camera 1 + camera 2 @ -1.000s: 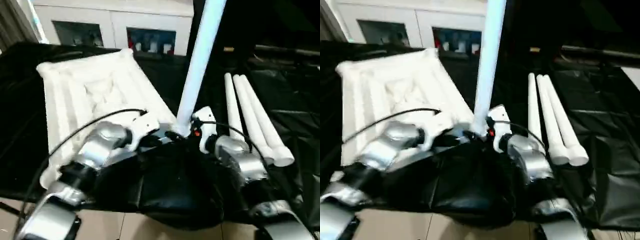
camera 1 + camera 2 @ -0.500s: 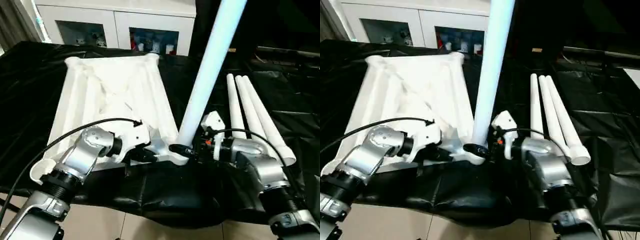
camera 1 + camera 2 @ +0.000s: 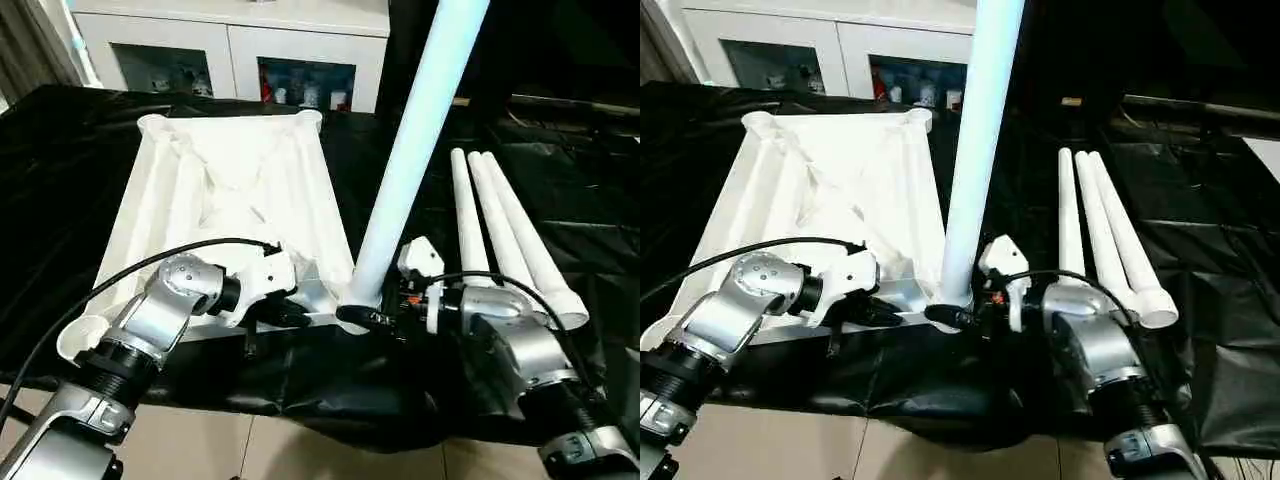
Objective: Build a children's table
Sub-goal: Rotate leg to tighten
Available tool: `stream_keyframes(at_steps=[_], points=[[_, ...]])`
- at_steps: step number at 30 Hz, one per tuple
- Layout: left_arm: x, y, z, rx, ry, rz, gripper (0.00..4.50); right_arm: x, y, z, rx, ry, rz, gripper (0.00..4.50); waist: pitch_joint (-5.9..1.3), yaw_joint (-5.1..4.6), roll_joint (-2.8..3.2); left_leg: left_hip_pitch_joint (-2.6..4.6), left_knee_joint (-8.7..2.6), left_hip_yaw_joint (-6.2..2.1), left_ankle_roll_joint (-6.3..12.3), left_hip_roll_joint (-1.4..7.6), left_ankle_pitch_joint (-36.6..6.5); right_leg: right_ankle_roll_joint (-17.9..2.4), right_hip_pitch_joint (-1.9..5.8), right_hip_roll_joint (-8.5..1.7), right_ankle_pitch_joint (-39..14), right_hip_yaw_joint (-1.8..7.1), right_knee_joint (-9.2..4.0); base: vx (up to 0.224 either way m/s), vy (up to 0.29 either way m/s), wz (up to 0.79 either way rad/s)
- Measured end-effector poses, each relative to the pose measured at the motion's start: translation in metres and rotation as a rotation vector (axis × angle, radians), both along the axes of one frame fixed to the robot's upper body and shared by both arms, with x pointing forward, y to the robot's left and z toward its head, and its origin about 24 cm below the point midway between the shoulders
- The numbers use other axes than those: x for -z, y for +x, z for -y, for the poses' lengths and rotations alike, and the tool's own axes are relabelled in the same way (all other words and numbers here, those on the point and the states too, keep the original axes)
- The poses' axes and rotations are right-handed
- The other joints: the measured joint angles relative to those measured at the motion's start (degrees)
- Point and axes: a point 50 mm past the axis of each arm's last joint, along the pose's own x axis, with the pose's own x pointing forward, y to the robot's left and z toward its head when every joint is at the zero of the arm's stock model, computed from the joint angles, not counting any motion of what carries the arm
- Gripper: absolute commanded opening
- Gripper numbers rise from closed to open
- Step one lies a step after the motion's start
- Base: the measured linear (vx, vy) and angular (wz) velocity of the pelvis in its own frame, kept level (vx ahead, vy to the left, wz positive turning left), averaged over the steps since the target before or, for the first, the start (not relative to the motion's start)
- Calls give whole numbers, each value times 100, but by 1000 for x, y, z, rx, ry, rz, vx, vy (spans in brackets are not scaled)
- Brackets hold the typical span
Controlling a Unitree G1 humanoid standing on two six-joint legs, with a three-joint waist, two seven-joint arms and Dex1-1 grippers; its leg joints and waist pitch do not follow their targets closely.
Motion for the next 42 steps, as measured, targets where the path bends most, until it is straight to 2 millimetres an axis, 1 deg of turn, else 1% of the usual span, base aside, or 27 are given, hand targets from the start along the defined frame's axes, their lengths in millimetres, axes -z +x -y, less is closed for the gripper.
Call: stream_keyframes(at_steps=[2,3,4,10,14,20,23,24,27,30,34,36,38,40,42], points=[[0,0,0,1,1,0,0,3,0,-1,-2,-9,1,356,0,0,-1,0,5,0,0,1,0,0,0,-1,0,1,7,0,0,0],[0,0,0,1,1,0,0,4,0,0,2,-10,-4,356,1,0,-2,0,6,0,0,1,0,0,0,-1,0,1,10,0,0,0],[0,0,0,1,1,0,0,5,0,0,5,-9,-9,330,1,0,-2,0,8,0,0,1,0,0,0,-1,0,1,12,0,0,0],[0,0,0,3,1,0,0,5,0,-1,4,-6,-9,285,1,1,-2,1,11,1,-1,3,1,0,0,-1,0,0,16,0,0,0],[0,0,0,3,1,0,0,5,0,-1,4,-5,-8,276,1,1,-2,0,12,1,0,3,1,0,0,-1,0,0,17,0,0,0],[0,0,-1,3,3,-1,0,6,-1,-2,4,-1,-4,274,1,-1,-2,1,14,1,0,4,1,0,0,-1,0,0,18,0,0,0],[1,1,-1,-16,1,-11,0,8,0,-3,33,15,-13,273,-2,-7,-5,5,17,2,0,5,1,0,2,-1,0,1,24,0,0,0],[2,2,1,-34,-6,-14,0,9,1,-3,56,21,-16,273,-3,-8,-6,7,21,3,2,6,3,0,3,0,0,1,26,0,0,0],[6,10,10,-143,-36,-10,0,14,10,-3,213,44,-23,272,-4,-19,-9,23,22,15,5,9,27,-14,15,-1,15,9,27,0,0,0],[10,17,22,-214,-50,6,0,16,17,-5,346,54,-28,272,-5,-34,-10,27,21,33,-8,18,42,-21,22,-1,38,13,25,0,0,0],[13,28,40,-342,-66,9,0,19,32,-17,559,62,-41,272,-5,-79,-10,37,10,36,-45,22,55,-18,40,0,64,14,23,0,0,0],[14,31,47,-384,-63,16,0,19,37,-20,627,39,-37,272,-5,-87,-10,39,7,36,-51,23,58,-17,43,0,68,12,22,0,0,0],[14,39,61,-451,-49,32,0,18,49,-29,766,17,-51,272,-6,-99,-8,41,5,36,-64,23,68,-14,45,0,81,13,20,0,0,0],[14,42,68,-486,-37,49,0,17,54,-33,842,-1,-52,272,-10,-91,-11,42,-2,36,-67,23,69,-12,49,0,86,12,13,0,0,0],[14,43,71,-493,-32,54,0,17,56,-34,869,1,-56,272,-12,-86,-14,42,-2,36,-67,23,70,-12,50,0,86,12,12,0,0,0]])
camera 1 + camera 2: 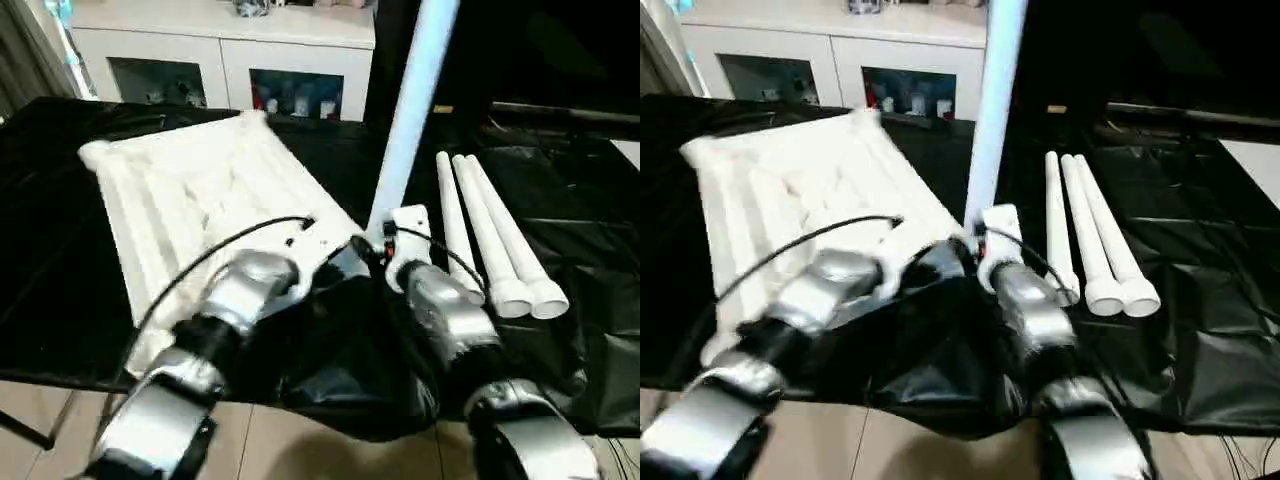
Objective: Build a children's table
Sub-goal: Rotate leg to tighten
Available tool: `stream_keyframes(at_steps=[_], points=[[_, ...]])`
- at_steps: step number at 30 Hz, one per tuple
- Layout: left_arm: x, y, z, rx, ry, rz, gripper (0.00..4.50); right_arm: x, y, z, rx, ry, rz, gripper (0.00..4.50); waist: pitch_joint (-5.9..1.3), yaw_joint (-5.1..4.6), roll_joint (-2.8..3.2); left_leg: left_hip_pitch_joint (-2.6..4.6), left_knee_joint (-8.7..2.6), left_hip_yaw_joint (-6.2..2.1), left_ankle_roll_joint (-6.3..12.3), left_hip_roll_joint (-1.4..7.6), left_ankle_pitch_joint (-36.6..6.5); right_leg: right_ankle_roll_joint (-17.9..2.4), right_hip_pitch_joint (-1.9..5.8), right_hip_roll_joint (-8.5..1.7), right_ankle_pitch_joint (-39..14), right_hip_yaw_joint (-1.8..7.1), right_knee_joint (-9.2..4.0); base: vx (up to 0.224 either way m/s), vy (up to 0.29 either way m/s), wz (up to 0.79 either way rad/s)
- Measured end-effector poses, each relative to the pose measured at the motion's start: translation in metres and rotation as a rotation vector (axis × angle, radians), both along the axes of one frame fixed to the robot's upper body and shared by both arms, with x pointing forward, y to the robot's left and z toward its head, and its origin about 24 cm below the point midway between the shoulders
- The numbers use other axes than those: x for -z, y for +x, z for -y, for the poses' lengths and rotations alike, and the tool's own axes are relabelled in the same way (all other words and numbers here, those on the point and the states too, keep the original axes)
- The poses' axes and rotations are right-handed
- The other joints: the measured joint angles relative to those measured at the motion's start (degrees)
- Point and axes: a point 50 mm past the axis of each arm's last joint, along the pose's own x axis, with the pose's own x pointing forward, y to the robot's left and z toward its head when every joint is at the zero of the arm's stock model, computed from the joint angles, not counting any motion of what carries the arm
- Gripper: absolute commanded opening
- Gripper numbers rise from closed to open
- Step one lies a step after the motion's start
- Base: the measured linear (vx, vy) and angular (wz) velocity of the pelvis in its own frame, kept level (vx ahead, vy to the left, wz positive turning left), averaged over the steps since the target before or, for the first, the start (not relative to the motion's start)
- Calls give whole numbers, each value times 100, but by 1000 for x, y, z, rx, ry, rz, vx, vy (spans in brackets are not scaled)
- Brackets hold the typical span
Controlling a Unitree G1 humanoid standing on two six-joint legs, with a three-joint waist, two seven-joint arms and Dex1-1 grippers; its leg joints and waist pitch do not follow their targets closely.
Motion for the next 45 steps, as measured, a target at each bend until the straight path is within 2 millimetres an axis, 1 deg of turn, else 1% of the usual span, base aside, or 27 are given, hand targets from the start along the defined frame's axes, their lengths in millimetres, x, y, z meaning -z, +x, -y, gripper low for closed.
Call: stream_keyframes(at_steps=[8,9,10,12,14,16,20,26,28,31,34,36,40,45], points=[[1,1,-1,5,4,7,0,2,1,1,3,44,-7,272,-3,0,-3,1,-1,0,1,2,0,2,1,0,2,-1,-1,0,0,0],[1,1,-1,5,5,7,0,2,1,1,4,48,-8,307,-3,2,-3,1,-1,0,1,2,0,2,2,0,2,-2,-1,0,0,0],[1,1,-4,6,11,10,0,2,1,2,0,57,-7,307,-3,3,-3,0,-1,0,1,2,0,2,1,0,2,-2,-1,0,0,0],[0,1,-6,17,15,13,0,1,1,2,-15,65,-4,347,-3,-12,-3,-1,-2,0,1,3,0,2,-1,1,2,-2,-1,0,0,0],[0,1,-10,36,21,20,0,1,-1,1,-55,83,4,349,-3,-43,-3,-2,-13,0,1,6,0,2,-4,6,1,-2,-9,0,0,0],[-1,0,-13,53,26,27,0,1,-2,2,-91,84,8,377,-1,-76,0,-7,-15,0,1,11,1,2,-10,11,1,-2,-10,0,0,0],[-3,-4,-23,93,26,35,0,2,-11,12,-232,52,23,408,1,-77,2,-20,-22,0,9,27,5,3,-19,29,1,-5,-29,0,0,0],[-6,-10,-45,163,31,34,0,1,-28,29,-467,-15,31,408,5,-83,9,-27,-34,1,29,51,18,2,-30,62,1,-2,-53,0,0,0],[-6,-16,-56,223,31,21,0,1,-35,34,-553,-29,32,408,8,-86,13,-31,-38,1,29,67,18,2,-33,80,1,1,-62,0,0,0],[-8,-27,-68,325,18,1,0,-1,-41,37,-648,-45,38,408,14,-58,23,-28,-48,1,28,81,18,1,-43,92,1,-6,-77,0,0,0],[-10,-35,-73,394,8,-33,0,-7,-45,37,-760,-65,56,408,19,35,29,-37,-48,5,30,80,16,0,-50,91,0,-6,-83,0,0,0],[-11,-36,-73,410,9,-38,0,-11,-45,37,-792,-60,73,408,19,78,29,-40,-48,7,31,80,16,-1,-50,90,0,-5,-87,0,0,0],[-12,-37,-76,416,12,-43,0,-15,-47,35,-847,-45,92,408,19,73,26,-36,-47,10,30,80,16,-1,-50,89,1,-4,-85,0,0,0],[-12,-37,-78,420,17,-48,0,-16,-48,36,-872,-42,98,408,19,68,25,-34,-47,11,30,83,17,-1,-50,91,1,-6,-83,0,0,0]])
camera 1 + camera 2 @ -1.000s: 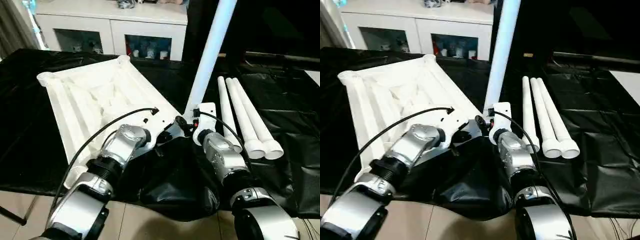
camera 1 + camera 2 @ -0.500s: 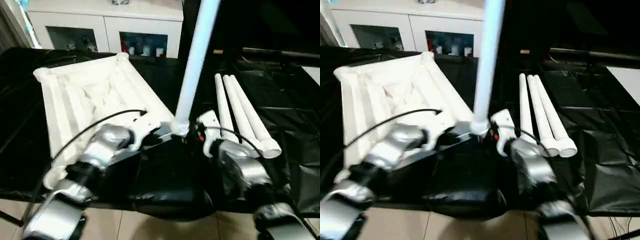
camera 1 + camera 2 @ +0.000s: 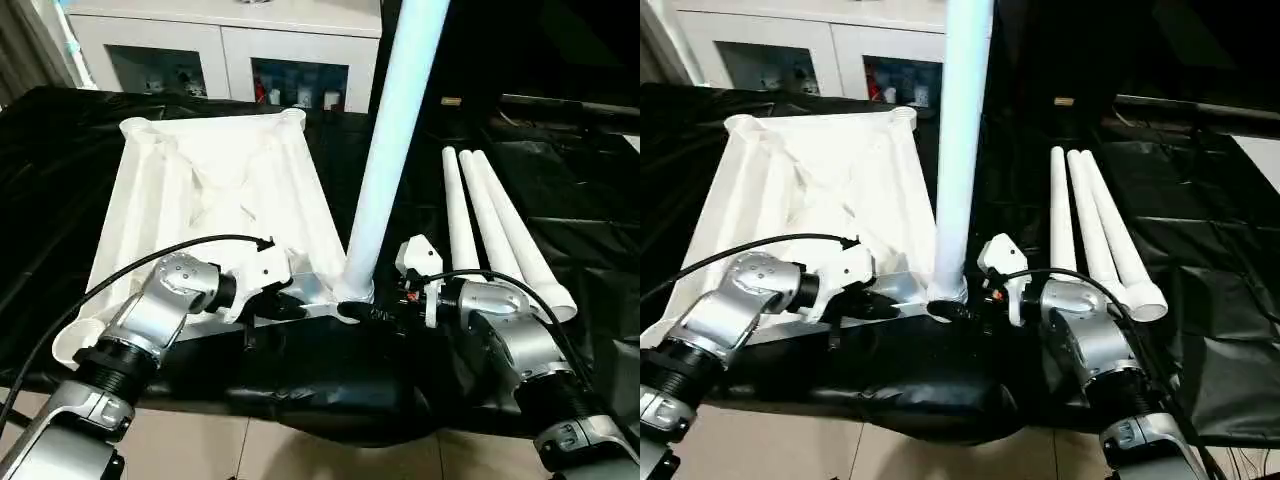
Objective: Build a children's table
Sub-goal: Rotate leg to tighten
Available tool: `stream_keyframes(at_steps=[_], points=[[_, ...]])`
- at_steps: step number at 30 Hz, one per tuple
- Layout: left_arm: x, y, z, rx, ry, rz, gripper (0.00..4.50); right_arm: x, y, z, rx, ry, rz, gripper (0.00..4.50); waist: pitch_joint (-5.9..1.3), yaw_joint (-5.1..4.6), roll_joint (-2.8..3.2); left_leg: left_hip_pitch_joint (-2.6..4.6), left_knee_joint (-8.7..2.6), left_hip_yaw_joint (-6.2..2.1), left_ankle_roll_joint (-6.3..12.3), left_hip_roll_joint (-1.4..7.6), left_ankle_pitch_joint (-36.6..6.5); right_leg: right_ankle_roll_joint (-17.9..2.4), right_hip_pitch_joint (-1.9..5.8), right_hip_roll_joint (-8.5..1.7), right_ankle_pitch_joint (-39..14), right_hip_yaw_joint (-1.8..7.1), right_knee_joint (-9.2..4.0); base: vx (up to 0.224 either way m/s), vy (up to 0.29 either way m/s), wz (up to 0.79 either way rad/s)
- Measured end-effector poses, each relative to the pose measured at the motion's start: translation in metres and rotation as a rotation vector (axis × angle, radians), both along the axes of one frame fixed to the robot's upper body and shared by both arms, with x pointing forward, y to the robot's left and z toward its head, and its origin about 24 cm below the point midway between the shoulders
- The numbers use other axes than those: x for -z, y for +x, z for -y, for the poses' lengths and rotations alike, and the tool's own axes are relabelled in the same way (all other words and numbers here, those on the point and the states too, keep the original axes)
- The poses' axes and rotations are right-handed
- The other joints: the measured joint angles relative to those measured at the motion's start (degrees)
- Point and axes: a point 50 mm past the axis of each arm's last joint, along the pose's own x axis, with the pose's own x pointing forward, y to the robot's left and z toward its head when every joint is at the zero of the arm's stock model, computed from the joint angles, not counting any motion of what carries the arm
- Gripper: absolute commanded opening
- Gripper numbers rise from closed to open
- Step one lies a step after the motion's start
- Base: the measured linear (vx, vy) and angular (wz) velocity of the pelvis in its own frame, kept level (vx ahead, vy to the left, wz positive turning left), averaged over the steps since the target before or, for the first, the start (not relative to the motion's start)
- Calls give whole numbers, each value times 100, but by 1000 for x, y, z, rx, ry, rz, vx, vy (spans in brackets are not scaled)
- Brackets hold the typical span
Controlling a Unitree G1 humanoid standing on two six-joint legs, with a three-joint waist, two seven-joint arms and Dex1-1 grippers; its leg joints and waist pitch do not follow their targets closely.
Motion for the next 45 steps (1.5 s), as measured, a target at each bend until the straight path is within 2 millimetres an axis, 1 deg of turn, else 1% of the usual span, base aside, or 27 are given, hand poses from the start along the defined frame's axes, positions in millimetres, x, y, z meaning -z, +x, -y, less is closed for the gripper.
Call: stream_keyframes(at_steps=[5,6,7,12,16,17,18,21,25,34,37,42,44,45], points=[[0,0,0,3,0,-6,0,0,-1,-2,-11,20,-6,408,0,1,0,0,0,1,0,0,0,0,0,0,0,0,0,0,0,0],[0,0,0,3,0,-7,0,1,-1,-3,-12,23,-7,391,0,1,0,0,0,1,0,0,0,0,0,0,0,0,1,0,0,0],[0,0,0,5,0,-8,0,1,-1,-4,-11,26,-6,391,0,4,0,1,0,1,0,0,0,0,0,0,0,0,1,0,0,0],[0,-1,0,7,1,-10,0,2,0,-3,2,30,-1,335,-1,8,-2,1,0,1,0,0,0,0,0,0,0,1,1,0,0,0],[0,-1,0,7,2,-11,0,2,0,-3,13,34,0,309,-2,12,-2,2,1,1,0,0,0,0,0,0,0,0,3,0,0,0],[0,-1,0,8,2,-11,0,2,1,-3,15,35,0,291,-2,12,-2,2,1,2,0,0,0,0,0,0,0,0,4,0,0,0],[0,-1,0,8,3,-11,0,3,1,-3,16,36,0,291,-2,12,-3,2,1,1,0,0,0,0,0,0,0,1,4,0,0,0],[0,-1,0,9,4,-11,0,4,1,-3,16,38,5,272,-3,11,-4,4,2,2,0,0,0,0,1,0,0,1,6,0,0,0],[1,-1,0,10,7,-12,0,4,1,-4,16,38,7,263,-3,9,-4,5,3,2,0,0,1,0,2,0,0,0,8,0,0,0],[1,-1,0,7,14,-14,0,6,1,-5,34,43,9,261,-5,8,-4,9,6,2,0,0,1,0,4,0,0,1,12,0,0,0],[3,2,2,-40,18,-14,0,10,4,-10,118,69,-12,261,-7,-13,-6,18,9,2,-9,0,7,-11,14,0,7,4,20,0,0,0],[7,14,23,-177,-7,16,0,15,13,-16,345,100,-31,259,-7,-26,-5,26,8,2,-64,1,17,-34,26,0,49,6,22,0,0,0],[9,22,36,-266,-14,23,0,17,21,-23,505,119,-50,259,-7,-30,-4,29,8,2,-79,1,25,-31,27,0,71,7,21,0,0,0],[8,24,39,-287,-10,27,0,15,24,-25,544,111,-49,259,-6,-39,-3,27,7,2,-83,1,28,-30,25,0,79,8,21,0,0,0]])
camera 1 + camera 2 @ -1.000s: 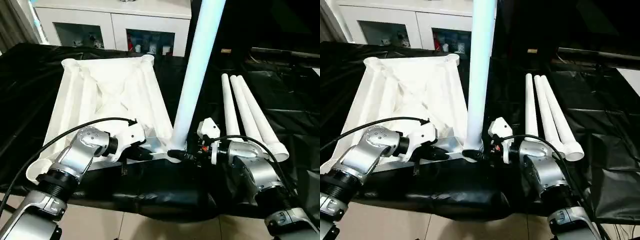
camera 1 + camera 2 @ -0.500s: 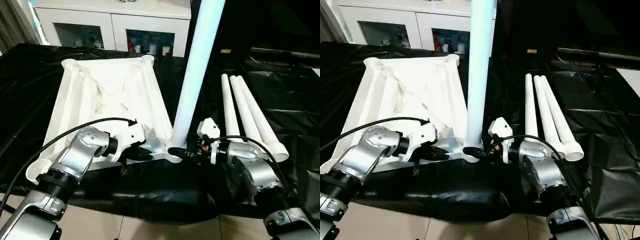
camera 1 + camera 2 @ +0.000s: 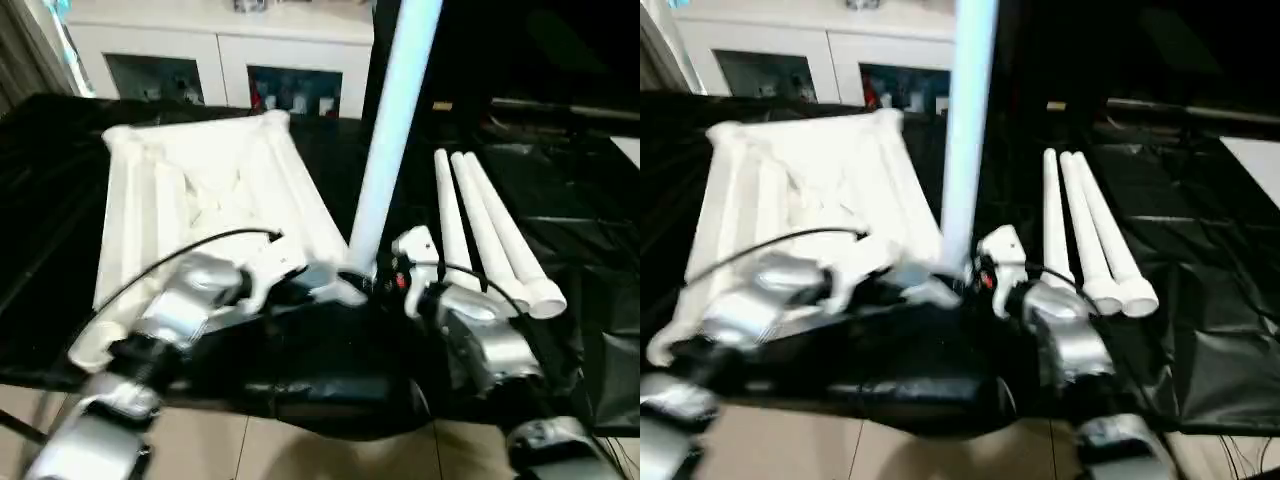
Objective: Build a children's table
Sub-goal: Rotate leg to tighten
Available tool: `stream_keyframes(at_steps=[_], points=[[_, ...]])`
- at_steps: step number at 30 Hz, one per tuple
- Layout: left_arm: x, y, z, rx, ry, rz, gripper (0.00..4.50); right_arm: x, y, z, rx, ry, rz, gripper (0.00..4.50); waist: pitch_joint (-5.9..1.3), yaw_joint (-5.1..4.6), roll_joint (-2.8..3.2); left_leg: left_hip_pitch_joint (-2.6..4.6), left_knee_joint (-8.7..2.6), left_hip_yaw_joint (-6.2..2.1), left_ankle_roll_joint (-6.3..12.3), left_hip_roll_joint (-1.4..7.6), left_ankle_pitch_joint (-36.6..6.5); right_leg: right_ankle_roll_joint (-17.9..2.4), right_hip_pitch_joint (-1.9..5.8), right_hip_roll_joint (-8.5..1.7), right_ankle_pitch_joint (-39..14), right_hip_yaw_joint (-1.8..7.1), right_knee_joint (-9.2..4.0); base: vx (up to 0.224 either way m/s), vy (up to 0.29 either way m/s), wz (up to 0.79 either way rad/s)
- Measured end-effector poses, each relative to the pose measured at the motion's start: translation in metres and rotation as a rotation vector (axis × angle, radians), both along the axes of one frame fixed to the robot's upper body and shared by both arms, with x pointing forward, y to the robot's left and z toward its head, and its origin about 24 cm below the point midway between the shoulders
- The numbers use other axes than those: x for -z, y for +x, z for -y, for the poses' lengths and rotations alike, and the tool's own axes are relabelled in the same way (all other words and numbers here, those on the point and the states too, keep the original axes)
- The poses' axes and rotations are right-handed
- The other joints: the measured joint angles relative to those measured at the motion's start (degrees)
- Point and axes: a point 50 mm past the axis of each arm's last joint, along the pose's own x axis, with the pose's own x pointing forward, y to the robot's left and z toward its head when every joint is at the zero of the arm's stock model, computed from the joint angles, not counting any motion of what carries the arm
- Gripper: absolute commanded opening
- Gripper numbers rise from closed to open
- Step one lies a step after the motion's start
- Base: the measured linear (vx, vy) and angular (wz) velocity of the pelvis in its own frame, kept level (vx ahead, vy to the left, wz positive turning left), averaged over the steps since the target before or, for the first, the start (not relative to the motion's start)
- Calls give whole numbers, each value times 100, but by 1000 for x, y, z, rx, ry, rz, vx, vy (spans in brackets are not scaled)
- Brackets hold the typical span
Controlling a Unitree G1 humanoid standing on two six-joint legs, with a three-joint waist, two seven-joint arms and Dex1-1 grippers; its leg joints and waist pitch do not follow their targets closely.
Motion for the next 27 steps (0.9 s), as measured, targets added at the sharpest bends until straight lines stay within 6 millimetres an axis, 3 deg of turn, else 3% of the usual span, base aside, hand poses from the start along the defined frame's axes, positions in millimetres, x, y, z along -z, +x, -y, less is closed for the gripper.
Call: stream_keyframes(at_steps=[7,17,18,20,27], points=[[1,10,32,-132,18,32,0,-4,18,-9,238,-68,-29,259,-1,18,2,-1,-3,-2,-3,0,2,6,1,0,16,-1,-13,0,0,0],[0,13,33,-124,36,47,0,-6,23,-11,266,-16,-58,259,-4,-1,3,-7,-11,-2,1,0,4,9,1,3,15,0,-25,0,0,0],[0,13,32,-119,36,47,0,-6,23,-11,263,-12,-58,315,-4,-1,3,-7,-14,-2,0,0,4,9,-1,3,14,0,-25,0,0,0],[-1,13,30,-111,38,45,0,-6,23,-11,253,0,-60,315,-4,-13,3,-7,-19,-2,0,0,4,10,-2,5,14,0,-27,0,0,0],[-2,10,19,-65,46,51,0,-2,19,-7,162,25,-95,392,3,-72,14,-11,-26,-2,0,2,4,9,-13,7,13,-1,-32,0,0,0]])
